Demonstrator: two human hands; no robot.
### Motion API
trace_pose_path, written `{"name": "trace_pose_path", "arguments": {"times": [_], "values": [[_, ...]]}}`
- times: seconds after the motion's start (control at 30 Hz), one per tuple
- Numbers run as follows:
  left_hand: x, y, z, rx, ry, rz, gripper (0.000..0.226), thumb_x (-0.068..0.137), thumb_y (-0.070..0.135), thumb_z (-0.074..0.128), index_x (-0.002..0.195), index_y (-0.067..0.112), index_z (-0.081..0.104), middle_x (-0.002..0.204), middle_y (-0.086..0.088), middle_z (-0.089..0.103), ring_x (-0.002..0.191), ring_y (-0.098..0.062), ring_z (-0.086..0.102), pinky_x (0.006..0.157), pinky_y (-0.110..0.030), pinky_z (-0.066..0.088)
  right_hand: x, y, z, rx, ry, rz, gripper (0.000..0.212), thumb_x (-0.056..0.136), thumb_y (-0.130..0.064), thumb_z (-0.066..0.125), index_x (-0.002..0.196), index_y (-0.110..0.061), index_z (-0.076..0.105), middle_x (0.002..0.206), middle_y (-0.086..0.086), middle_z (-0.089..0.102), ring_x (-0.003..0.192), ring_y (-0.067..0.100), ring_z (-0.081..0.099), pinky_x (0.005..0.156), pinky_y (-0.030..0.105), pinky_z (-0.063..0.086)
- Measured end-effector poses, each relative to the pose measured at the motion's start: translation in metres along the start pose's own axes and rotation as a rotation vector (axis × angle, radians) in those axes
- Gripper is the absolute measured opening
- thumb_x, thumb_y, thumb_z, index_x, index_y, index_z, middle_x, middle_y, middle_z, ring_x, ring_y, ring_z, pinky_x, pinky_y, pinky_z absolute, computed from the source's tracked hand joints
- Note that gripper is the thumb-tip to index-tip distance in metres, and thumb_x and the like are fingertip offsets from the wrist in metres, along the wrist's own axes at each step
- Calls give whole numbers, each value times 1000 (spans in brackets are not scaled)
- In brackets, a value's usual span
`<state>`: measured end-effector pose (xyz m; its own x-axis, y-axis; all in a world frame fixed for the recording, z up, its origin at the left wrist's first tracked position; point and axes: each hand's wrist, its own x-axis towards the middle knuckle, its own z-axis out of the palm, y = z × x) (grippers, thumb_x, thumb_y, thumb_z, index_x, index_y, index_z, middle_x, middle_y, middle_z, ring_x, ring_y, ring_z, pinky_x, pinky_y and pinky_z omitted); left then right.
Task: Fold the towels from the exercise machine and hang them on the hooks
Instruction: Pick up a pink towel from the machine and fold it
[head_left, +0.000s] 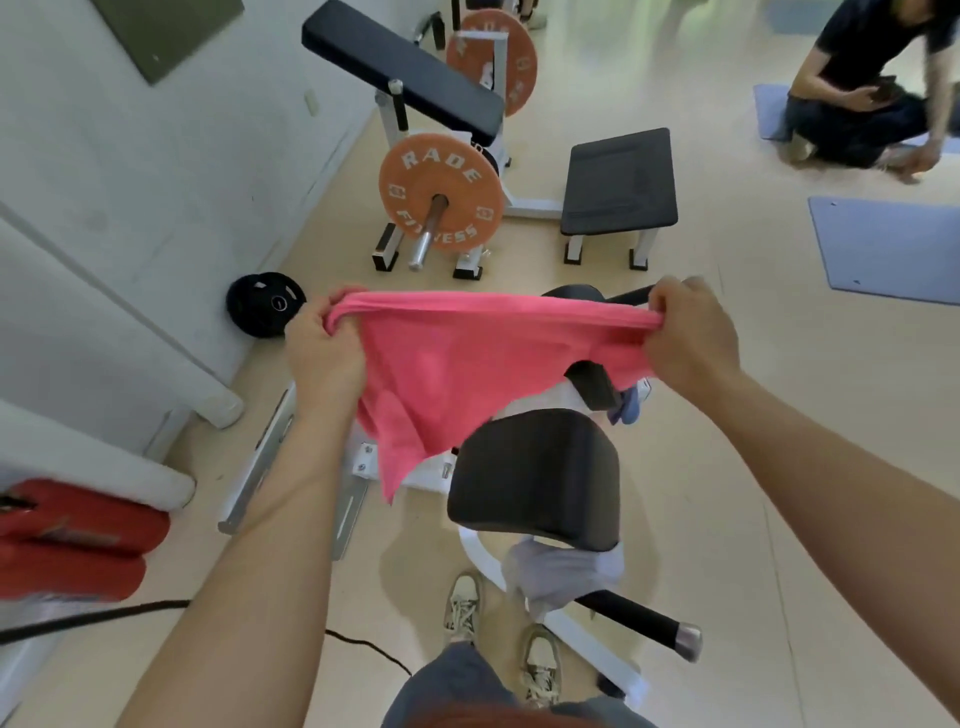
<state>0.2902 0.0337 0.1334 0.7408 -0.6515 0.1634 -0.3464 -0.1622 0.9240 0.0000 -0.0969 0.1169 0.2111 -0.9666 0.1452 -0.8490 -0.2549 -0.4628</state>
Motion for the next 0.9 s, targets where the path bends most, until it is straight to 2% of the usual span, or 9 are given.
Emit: {"name": "trace_pose_path", "arguments": {"times": [0.07,0.13,0.27,0.33,0.43,0.53,0.6,0.73,0.9], "values": [[-1,-9,1,-68,98,0,37,81,-2,40,94,21,66,89,7,65,83,0,58,73,-7,43,-11,8,2,-5,34,14,22,67,3,63,87,-4,55,97,13,46,77,29,43,62,33,34],[-9,-35,2,-66,136,-129,32,85,3,41,94,21,66,92,4,65,83,-4,58,74,-12,43,-33,24,22,13,6,10,21,68,10,57,86,0,57,98,19,50,79,32,45,62,34,33],[-42,-119,6,104,-27,-416,32,81,6,47,91,24,72,91,-5,69,89,-24,63,81,-33,50,-86,61,79,-17,-165,32,33,66,14,52,91,-2,65,99,20,55,90,38,53,65,33,39],[-62,-155,5,235,-104,-510,30,78,1,58,99,15,74,90,-6,71,85,-24,64,81,-31,51,-104,77,99,-63,-273,80,34,67,12,54,95,-3,66,99,19,54,90,37,54,68,33,42],[-88,-187,-2,444,-162,-617,23,74,14,74,96,22,76,90,-4,72,86,-25,65,76,-30,49,-122,99,114,-151,-389,112,15,74,-6,66,89,-8,64,87,12,51,82,36,55,66,35,45],[-102,-205,-1,435,-232,-740,21,84,13,58,92,25,73,76,-10,65,69,-29,57,62,-29,41,-130,113,121,-186,-492,222,7,83,-13,61,89,-10,60,87,9,49,76,35,54,63,35,43],[-108,-208,5,326,-255,-823,27,82,10,50,93,14,73,68,-11,63,62,-28,57,57,-28,42,-132,114,126,-187,-539,238,3,85,-11,55,87,-9,57,83,10,55,76,34,54,60,33,40],[-113,-192,30,159,-306,-784,27,67,22,55,83,25,76,86,0,71,82,-20,62,81,-35,51,-135,91,136,-64,-647,-1,15,82,-2,49,79,-16,53,75,3,52,69,27,50,58,31,36],[-110,-142,55,140,-200,-639,21,70,38,67,61,20,69,67,-5,66,59,-13,55,66,-25,46,-134,68,134,-147,-877,-364,33,83,1,47,103,-20,62,103,0,59,93,25,58,79,36,50]]}}
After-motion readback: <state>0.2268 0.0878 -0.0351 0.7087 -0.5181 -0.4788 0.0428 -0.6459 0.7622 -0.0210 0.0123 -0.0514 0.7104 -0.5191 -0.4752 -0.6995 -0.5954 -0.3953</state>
